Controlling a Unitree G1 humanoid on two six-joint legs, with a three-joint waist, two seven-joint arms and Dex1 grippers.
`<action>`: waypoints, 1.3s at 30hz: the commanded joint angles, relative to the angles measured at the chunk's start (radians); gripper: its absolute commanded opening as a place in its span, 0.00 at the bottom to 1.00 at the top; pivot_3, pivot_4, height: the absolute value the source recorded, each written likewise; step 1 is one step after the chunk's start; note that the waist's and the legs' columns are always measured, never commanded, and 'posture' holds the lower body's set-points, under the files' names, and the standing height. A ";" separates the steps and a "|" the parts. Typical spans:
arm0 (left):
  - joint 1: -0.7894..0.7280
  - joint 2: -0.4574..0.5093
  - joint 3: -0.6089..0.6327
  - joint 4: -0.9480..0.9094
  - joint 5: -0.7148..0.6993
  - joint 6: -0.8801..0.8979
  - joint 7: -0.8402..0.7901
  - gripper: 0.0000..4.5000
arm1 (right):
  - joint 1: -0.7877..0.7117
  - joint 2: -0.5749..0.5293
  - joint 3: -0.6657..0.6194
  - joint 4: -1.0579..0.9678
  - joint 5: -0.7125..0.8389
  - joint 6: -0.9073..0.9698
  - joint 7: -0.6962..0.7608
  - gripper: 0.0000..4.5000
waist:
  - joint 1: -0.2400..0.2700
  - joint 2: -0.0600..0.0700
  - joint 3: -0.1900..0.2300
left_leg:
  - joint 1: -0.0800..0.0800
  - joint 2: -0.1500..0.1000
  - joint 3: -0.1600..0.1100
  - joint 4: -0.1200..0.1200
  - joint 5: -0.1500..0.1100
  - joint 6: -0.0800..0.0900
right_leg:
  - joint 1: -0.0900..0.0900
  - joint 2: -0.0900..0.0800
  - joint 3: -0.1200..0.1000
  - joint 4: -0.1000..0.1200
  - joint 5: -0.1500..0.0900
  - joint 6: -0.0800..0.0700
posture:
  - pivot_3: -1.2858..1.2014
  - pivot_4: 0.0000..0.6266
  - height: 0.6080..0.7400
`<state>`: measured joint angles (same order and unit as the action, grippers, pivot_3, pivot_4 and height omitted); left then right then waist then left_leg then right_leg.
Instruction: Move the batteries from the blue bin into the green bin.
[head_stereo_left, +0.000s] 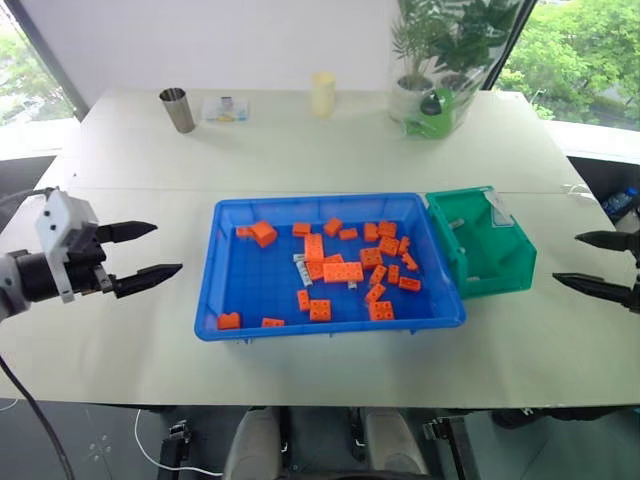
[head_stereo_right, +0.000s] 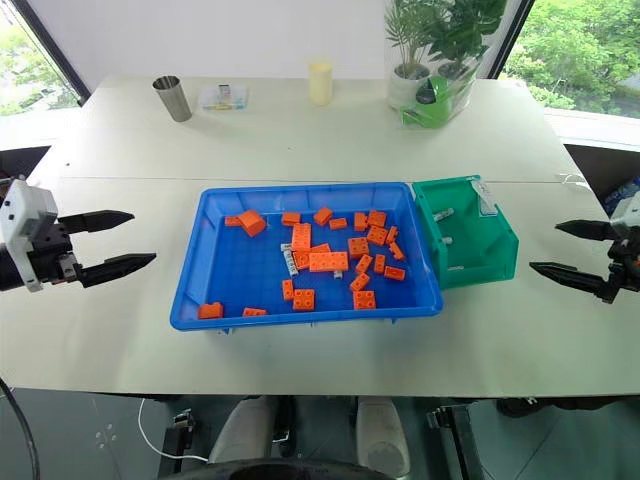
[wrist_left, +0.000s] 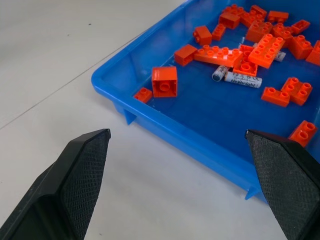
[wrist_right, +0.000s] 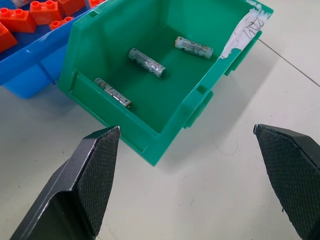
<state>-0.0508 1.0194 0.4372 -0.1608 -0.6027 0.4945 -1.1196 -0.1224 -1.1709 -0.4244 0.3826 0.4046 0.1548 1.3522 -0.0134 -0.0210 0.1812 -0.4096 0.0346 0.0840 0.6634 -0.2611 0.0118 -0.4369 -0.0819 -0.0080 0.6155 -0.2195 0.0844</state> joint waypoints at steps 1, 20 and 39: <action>0.003 0.011 0.046 -0.034 -0.008 -0.008 0.000 1.00 | -0.025 -0.006 -0.008 0.010 -0.001 -0.019 0.006 0.98 | 0.000 0.000 0.000 | 0.000 0.000 0.000 0.000 0.000 0.000 | 0.000 0.000 0.000 0.000 0.000 0.000 | 0.52 0.24 0.97; -0.035 -0.014 0.017 -0.071 -0.024 0.025 0.032 1.00 | -0.139 0.000 0.041 0.108 -0.048 -0.062 -0.025 0.98 | -0.001 0.000 0.000 | 0.001 -0.001 0.001 0.000 0.000 0.000 | 0.000 0.000 0.000 0.001 0.000 0.000 | 0.52 0.24 0.97; -0.101 -0.048 -0.170 -0.242 -0.097 0.094 -0.009 1.00 | -0.585 0.354 0.572 -0.502 -0.010 0.484 -0.159 0.98 | 0.003 0.001 0.000 | -0.001 -0.001 -0.001 0.002 0.000 0.000 | -0.001 0.002 0.001 0.005 0.000 0.000 | 0.52 0.24 0.97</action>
<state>-0.1354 0.9740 0.2783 -0.3768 -0.6894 0.5929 -1.1295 -0.6814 -0.8480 0.0917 -0.0477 0.4005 0.5561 1.2421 -0.0105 -0.0202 0.1816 -0.4103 0.0337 0.0836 0.6653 -0.2608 0.0117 -0.4383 -0.0808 -0.0073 0.6205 -0.2191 0.0844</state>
